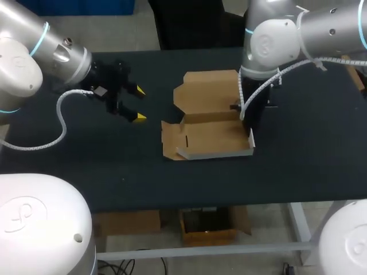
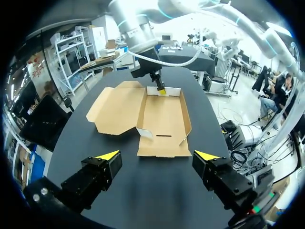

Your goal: Assemble the packaging by folding the flat box into shape, placing the metal phone stand inside, and closing the box properly

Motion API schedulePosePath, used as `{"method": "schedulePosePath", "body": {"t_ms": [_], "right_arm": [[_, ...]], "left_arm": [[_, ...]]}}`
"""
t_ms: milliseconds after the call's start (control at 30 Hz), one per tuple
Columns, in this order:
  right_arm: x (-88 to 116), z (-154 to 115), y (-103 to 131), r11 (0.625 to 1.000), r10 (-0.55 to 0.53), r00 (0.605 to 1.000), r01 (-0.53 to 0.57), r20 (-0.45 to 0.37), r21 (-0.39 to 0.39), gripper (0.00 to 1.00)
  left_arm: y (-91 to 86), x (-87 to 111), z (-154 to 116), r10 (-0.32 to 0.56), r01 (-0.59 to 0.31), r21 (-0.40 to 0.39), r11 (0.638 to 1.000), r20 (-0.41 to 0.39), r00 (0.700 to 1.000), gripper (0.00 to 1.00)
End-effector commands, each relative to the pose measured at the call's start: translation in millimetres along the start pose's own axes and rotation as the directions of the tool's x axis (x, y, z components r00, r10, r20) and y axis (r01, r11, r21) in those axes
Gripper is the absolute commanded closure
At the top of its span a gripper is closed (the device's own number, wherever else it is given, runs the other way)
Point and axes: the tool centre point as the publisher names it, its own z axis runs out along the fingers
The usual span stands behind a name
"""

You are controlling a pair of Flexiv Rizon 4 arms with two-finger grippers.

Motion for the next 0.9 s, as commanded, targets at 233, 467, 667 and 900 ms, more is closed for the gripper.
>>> {"method": "schedulePosePath", "body": {"t_ms": [233, 467, 667, 900], "right_arm": [[5.1, 0.4, 1.4, 1.0, 0.015, 1.0, -0.015, 0.006, -0.013, 1.0], [5.6, 3.7, 2.8, 0.999, 0.017, 1.0, -0.017, -0.013, -0.035, 1.0], [7.1, 5.0, 4.8, 0.999, 0.012, 1.0, -0.013, -0.018, -0.049, 1.0], [8.1, 3.0, 6.1, 0.996, 0.013, 1.0, -0.014, -0.018, -0.086, 0.99]], "left_arm": [[-0.5, -0.6, -0.8, 0.0, 0.0, -0.005, 1.0, -0.004, 1.0, 0.0], [-0.5, -0.6, -0.8, 0.0, 0.0, -0.005, 1.0, -0.004, 1.0, 0.0], [-0.5, -0.6, -0.8, 0.0, 0.0, -0.005, 1.0, -0.004, 1.0, 0.0], [-0.5, -0.6, -0.8, 0.0, 0.0, -0.005, 1.0, -0.004, 1.0, 0.0]]}}
